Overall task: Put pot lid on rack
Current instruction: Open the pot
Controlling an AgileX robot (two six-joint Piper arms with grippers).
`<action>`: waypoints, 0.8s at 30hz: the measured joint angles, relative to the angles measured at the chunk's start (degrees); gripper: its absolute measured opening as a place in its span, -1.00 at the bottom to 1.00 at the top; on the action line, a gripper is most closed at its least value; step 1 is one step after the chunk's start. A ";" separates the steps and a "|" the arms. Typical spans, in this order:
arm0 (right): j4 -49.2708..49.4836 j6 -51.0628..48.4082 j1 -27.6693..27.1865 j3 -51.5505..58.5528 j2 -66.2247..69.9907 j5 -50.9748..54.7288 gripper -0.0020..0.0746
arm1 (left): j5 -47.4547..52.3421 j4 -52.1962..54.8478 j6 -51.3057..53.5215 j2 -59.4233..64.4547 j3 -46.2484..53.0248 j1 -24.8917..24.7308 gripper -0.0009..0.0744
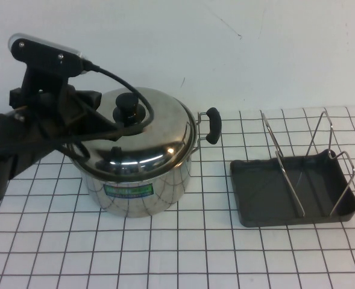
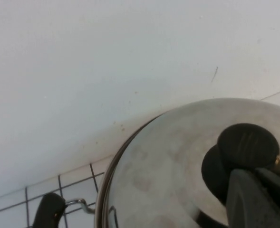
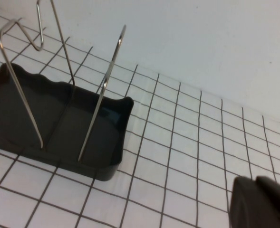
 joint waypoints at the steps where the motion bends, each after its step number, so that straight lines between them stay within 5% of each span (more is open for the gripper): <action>1: 0.10 0.00 0.00 0.00 0.00 0.00 -0.95 | -0.17 -0.68 -0.66 0.95 -0.66 0.00 -0.98; 5: 0.10 0.00 0.00 0.00 0.00 0.00 -0.95 | -0.39 -2.33 -2.28 3.94 -2.94 0.00 -0.79; 13: 0.33 0.00 0.00 0.00 0.12 -0.11 -0.95 | 0.52 -4.56 -6.18 9.40 -7.18 -0.19 0.48; 24: 1.27 0.00 0.00 0.00 0.12 -0.18 -0.95 | 1.49 -7.78 -6.49 16.97 -11.71 -0.19 0.64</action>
